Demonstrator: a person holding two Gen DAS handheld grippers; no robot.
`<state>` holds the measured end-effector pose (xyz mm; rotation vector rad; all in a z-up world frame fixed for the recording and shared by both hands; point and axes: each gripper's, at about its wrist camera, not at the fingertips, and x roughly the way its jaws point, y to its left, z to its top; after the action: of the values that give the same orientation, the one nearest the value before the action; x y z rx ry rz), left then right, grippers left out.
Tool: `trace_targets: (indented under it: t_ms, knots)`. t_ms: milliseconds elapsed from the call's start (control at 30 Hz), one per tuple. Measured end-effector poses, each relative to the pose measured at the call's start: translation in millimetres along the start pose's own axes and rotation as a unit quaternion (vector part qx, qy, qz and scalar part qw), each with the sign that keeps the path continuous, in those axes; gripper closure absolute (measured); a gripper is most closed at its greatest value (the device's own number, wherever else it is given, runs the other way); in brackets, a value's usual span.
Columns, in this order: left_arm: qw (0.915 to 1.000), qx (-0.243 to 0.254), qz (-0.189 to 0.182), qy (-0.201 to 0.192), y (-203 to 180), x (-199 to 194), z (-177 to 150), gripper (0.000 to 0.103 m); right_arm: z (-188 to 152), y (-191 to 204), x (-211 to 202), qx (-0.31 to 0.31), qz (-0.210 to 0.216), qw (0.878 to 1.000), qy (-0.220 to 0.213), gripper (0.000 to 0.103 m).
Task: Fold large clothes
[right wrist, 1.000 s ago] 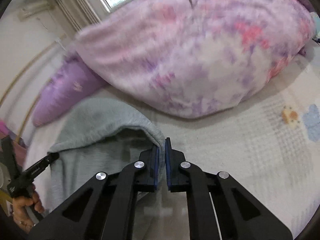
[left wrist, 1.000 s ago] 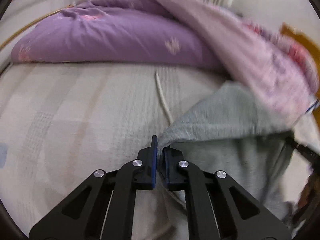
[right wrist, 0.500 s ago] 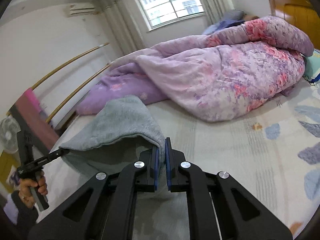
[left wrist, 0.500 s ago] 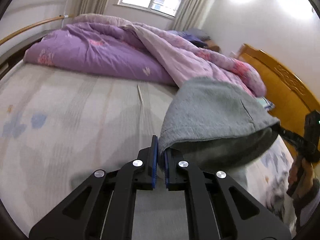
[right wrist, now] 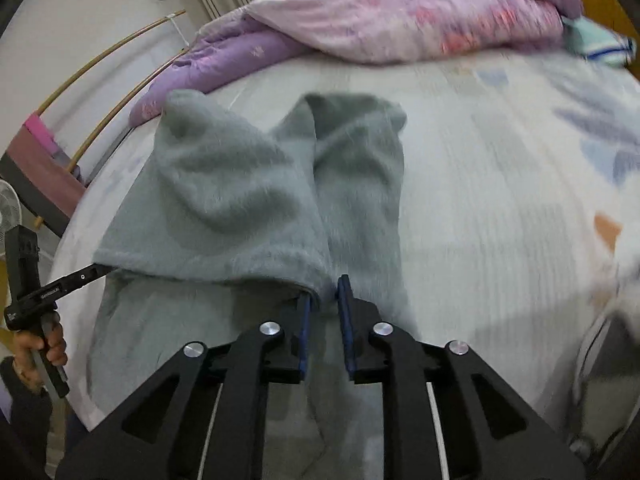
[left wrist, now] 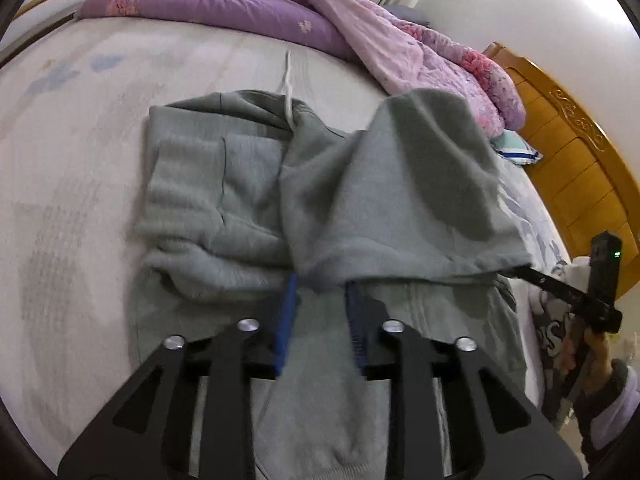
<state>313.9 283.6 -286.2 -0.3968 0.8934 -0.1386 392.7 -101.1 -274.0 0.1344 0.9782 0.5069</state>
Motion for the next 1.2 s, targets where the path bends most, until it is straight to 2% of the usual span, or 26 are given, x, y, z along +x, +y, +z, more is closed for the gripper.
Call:
trace_targets:
  t_ms: [33,67,167,200,267,300,400,433,467,500,533,600,633,667,700,800,833,900,933,1033,1133,1200]
  knots:
    - [0.9999,0.007,0.006,-0.003,-3,-7,-3,0.058,-3,-1,-4,0.007,0.003,1.0,0.001,0.086]
    - [0.9998,0.011,0.011,-0.009,-3,-12,-4,0.055,-3,-2,-11,0.009,0.008,1.0,-0.001,0.083]
    - [0.9988,0.006,0.024,-0.041,-4,-40,0,0.054,-1,1,-35,0.005,0.014,1.0,-0.005,0.074]
    - [0.9984,0.002,0.013,-0.055,-5,-50,3,0.054,-1,1,-44,0.003,0.019,1.0,-0.012,0.073]
    - [0.9971,0.01,-0.001,-0.075,-12,-58,13,0.043,6,8,-60,-0.001,0.028,0.999,-0.027,0.072]
    - [0.9968,0.015,-0.003,-0.079,-18,-56,20,0.042,12,10,-62,0.0,0.036,0.999,-0.033,0.072]
    - [0.9972,0.013,-0.032,-0.067,-40,-32,37,0.042,33,23,-50,0.016,0.083,0.996,-0.033,0.072]
    - [0.9978,0.01,-0.041,-0.051,-43,-18,41,0.042,39,29,-34,0.023,0.098,0.995,-0.018,0.074]
    - [0.9987,0.006,-0.042,-0.028,-44,-5,42,0.041,41,29,-26,0.028,0.096,0.995,-0.011,0.074]
    - [0.9996,-0.003,-0.026,0.009,-43,17,42,0.041,42,28,-13,0.036,0.086,0.996,0.002,0.074]
    - [0.9996,-0.009,-0.013,0.022,-40,27,41,0.041,42,23,6,0.048,0.076,0.996,0.03,0.074]
    - [0.9983,-0.017,0.009,0.055,-26,53,38,0.042,38,9,29,0.069,0.053,0.995,0.055,0.076]
    - [0.9978,-0.025,0.011,0.061,-19,60,36,0.042,34,-6,43,0.086,0.04,0.993,0.075,0.085]
    - [0.997,-0.038,0.006,0.068,-10,67,35,0.043,31,-17,49,0.105,0.043,0.99,0.078,0.097]
    - [0.9967,-0.042,0.001,0.07,-6,71,35,0.043,27,-28,55,0.122,0.05,0.988,0.086,0.101]
    - [0.997,-0.034,-0.002,0.07,-10,66,37,0.043,26,-36,55,0.141,0.07,0.983,0.092,0.102]
    - [0.997,-0.033,-0.011,0.069,-13,59,39,0.043,30,-29,46,0.13,0.065,0.985,0.093,0.097]
    - [0.9968,-0.027,-0.043,0.061,-19,46,48,0.043,39,-16,32,0.112,0.075,0.988,0.078,0.095]
    - [0.9968,-0.024,-0.051,0.056,-19,41,52,0.042,49,-8,23,0.105,0.096,0.988,0.061,0.095]
    - [0.9961,-0.028,-0.082,0.018,-33,29,79,0.03,85,12,10,0.112,0.141,0.984,0.016,0.093]
    - [0.9974,-0.028,-0.066,-0.006,-48,36,110,0.03,120,24,32,0.132,0.144,0.981,0.008,0.086]
    - [0.9967,-0.047,-0.063,-0.022,-53,40,129,0.03,136,25,54,0.153,0.148,0.977,0.018,0.086]
